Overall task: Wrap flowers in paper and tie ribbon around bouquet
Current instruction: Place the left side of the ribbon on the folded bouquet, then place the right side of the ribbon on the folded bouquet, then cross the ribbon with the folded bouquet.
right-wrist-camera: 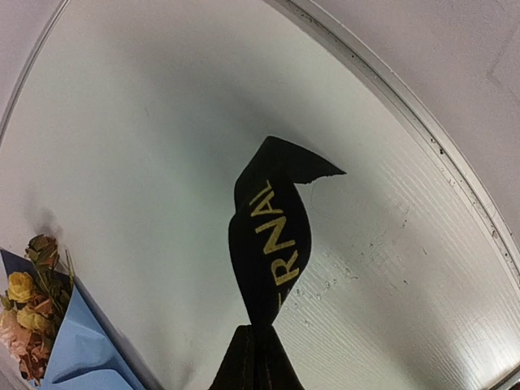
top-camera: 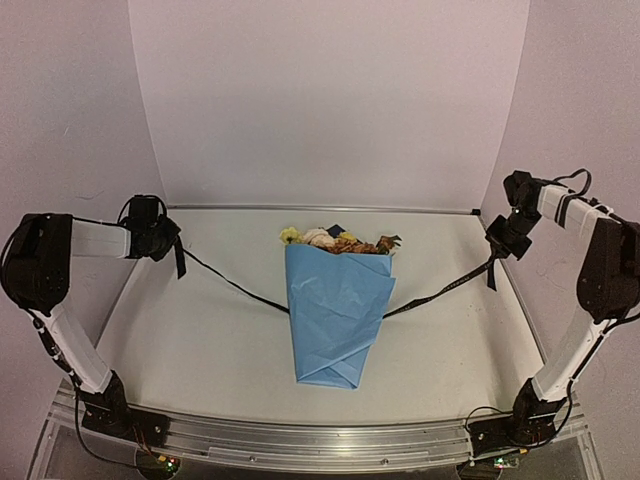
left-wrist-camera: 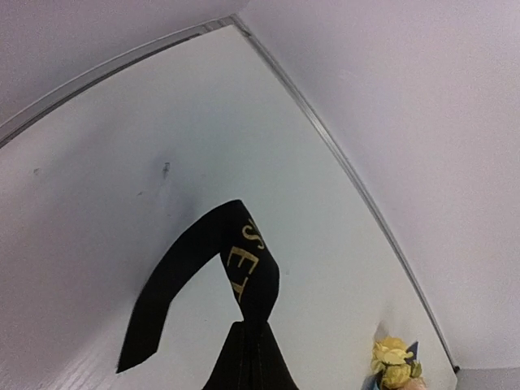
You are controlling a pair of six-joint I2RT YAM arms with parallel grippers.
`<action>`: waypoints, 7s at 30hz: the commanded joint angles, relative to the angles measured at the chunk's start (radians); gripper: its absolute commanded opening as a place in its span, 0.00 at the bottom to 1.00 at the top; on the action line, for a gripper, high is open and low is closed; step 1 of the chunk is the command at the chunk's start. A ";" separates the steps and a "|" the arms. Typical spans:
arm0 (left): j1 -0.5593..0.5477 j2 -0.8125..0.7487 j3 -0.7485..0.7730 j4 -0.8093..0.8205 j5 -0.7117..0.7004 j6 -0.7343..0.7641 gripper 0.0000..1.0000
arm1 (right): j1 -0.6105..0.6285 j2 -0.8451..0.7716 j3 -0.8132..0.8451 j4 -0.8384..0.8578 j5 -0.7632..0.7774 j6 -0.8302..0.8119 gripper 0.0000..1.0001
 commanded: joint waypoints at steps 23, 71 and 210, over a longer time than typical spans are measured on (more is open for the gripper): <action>-0.924 0.482 0.816 -0.412 0.457 1.106 0.00 | 0.160 0.193 0.177 -0.010 -0.348 -0.010 0.00; -0.511 0.068 0.136 -0.055 0.454 0.615 0.60 | 0.570 0.105 0.245 0.258 -0.995 -0.132 0.00; -0.549 0.212 0.306 -0.250 0.587 0.699 0.00 | 0.803 0.262 0.139 0.082 -0.845 -0.348 0.00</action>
